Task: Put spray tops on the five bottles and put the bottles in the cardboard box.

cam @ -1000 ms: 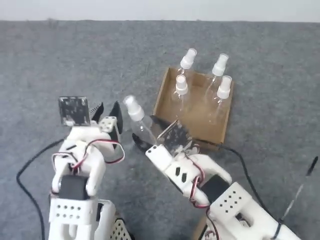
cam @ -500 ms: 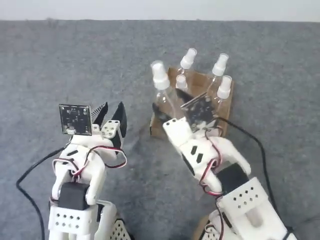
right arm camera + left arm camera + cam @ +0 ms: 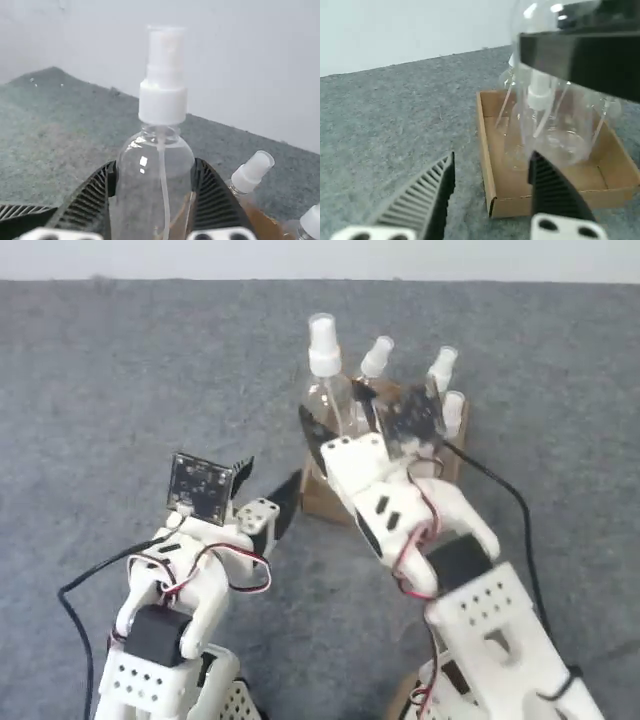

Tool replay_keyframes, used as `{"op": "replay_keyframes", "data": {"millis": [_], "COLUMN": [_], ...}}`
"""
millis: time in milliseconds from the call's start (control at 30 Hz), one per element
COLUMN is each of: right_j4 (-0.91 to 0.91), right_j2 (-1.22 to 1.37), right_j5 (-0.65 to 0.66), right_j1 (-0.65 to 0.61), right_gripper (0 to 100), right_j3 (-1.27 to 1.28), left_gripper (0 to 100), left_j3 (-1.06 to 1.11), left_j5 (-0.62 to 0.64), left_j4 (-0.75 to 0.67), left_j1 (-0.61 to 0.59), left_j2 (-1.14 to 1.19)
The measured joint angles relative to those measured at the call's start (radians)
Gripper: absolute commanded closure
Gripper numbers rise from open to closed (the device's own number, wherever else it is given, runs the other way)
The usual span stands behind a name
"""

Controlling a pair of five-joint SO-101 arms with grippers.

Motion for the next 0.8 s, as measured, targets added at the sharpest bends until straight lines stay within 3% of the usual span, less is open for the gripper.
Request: {"op": "replay_keyframes", "data": {"millis": [200, 800], "right_j4": [0.078, 0.359], "right_j2": [0.035, -0.054], "right_j5": [-0.002, -0.002], "right_j1": [-0.020, -0.075], "right_gripper": [99.3, 99.3], "right_j3": [-0.064, -0.152], "left_gripper": [69, 69], "left_j3": [0.000, 0.000], "left_j5": [-0.002, -0.002], "left_j4": [0.002, 0.002], "left_j1": [0.011, 0.017], "left_j2": [0.000, -0.011]}}
